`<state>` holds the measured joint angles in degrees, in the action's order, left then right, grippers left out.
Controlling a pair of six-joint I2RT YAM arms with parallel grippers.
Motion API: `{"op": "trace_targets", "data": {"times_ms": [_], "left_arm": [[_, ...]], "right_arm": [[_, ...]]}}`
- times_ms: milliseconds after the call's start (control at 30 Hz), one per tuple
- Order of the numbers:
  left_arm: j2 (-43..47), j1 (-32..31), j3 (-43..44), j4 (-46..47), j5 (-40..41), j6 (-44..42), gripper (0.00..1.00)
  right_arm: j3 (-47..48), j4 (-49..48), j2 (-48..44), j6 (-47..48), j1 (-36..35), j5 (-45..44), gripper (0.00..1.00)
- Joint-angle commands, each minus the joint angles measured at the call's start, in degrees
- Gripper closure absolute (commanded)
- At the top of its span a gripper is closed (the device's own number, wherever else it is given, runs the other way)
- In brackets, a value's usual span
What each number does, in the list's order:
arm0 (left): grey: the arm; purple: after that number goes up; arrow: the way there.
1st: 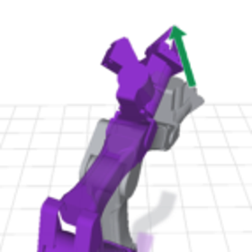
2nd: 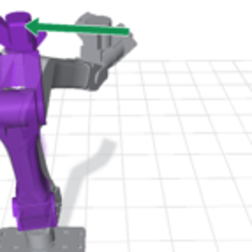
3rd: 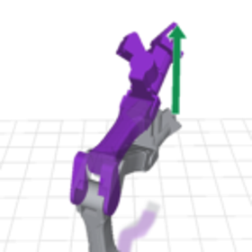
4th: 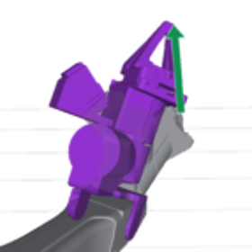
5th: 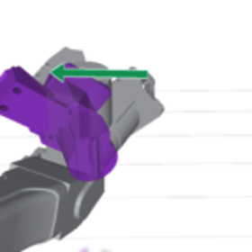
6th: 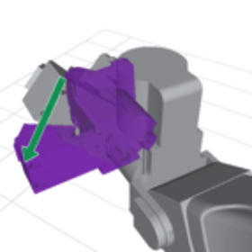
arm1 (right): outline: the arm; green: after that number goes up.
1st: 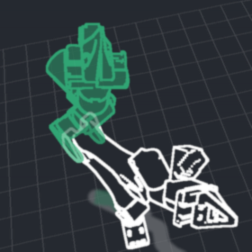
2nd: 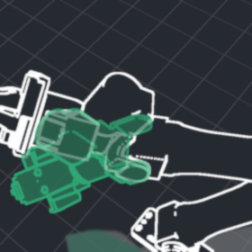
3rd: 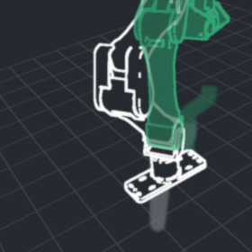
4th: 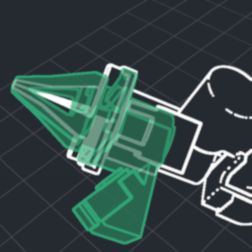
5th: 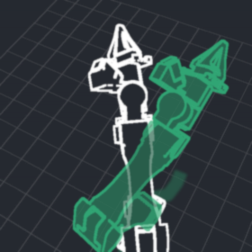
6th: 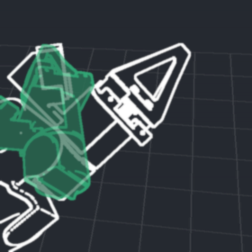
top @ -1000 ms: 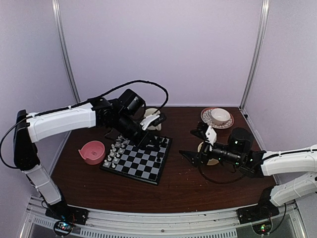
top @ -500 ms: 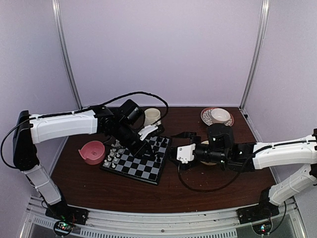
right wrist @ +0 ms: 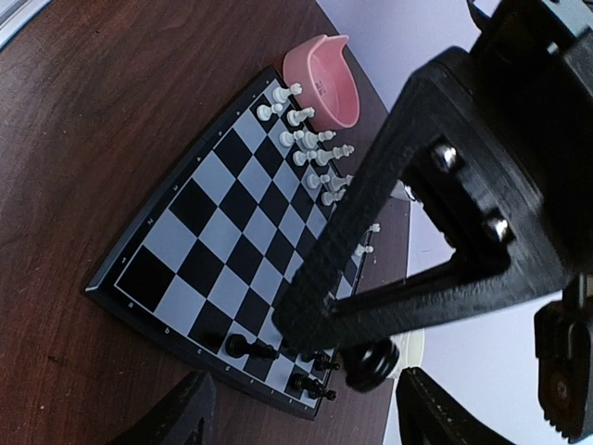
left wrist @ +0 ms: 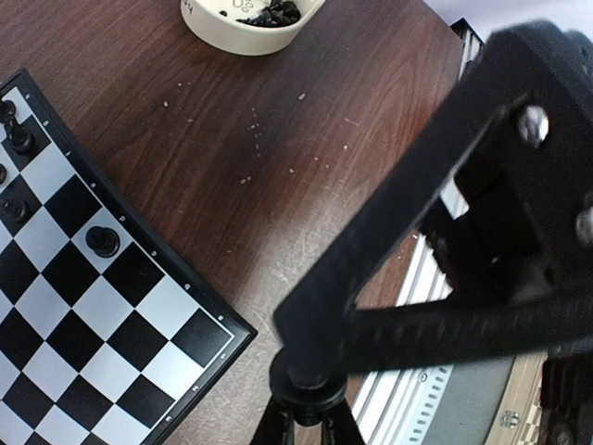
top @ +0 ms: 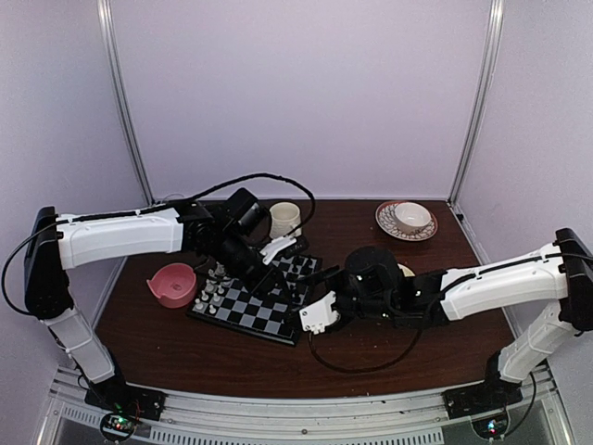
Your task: Set up the chess pieces on the board
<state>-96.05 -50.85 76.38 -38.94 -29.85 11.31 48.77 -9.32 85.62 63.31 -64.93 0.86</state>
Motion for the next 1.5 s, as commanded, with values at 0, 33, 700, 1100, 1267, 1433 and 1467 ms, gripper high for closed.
{"op": "trace_targets", "data": {"times_ms": [0, 33, 700, 1100, 1267, 1433, 1467], "left_arm": [[-0.37, -0.3, -0.44, 2.64, -3.09, 1.39, 1.0], [-0.44, -0.3, -0.44, 2.64, -3.19, 1.46, 1.0], [-1.43, -0.21, 0.32, 2.64, -4.04, 2.44, 0.99], [1.32, -0.19, -1.73, 5.74, -2.49, 3.33, 0.85], [3.21, -0.13, -3.72, 8.41, -1.4, 4.08, 0.83], [5.15, 0.21, -5.76, 10.87, -0.65, 4.99, 0.82], [5.25, 0.3, -5.8, 10.97, -0.65, 5.03, 0.82]], "right_arm": [[3.45, 0.31, 2.16, 1.1, -1.27, -2.74, 0.32], [3.84, 0.17, 2.45, 1.11, -1.49, -2.9, 0.33], [3.15, -0.18, 3.92, 2.41, -2.86, -4.37, 0.83], [4.22, 0.87, 4.64, -2.06, -2.79, -6.31, 0.98], [4.47, -0.32, 4.95, -4.97, -2.69, -6.86, 0.99], [4.21, -1.58, 4.45, -7.69, -2.32, -6.85, 0.99], [4.22, -1.8, 4.31, -8.13, -2.21, -6.98, 0.99]]}}
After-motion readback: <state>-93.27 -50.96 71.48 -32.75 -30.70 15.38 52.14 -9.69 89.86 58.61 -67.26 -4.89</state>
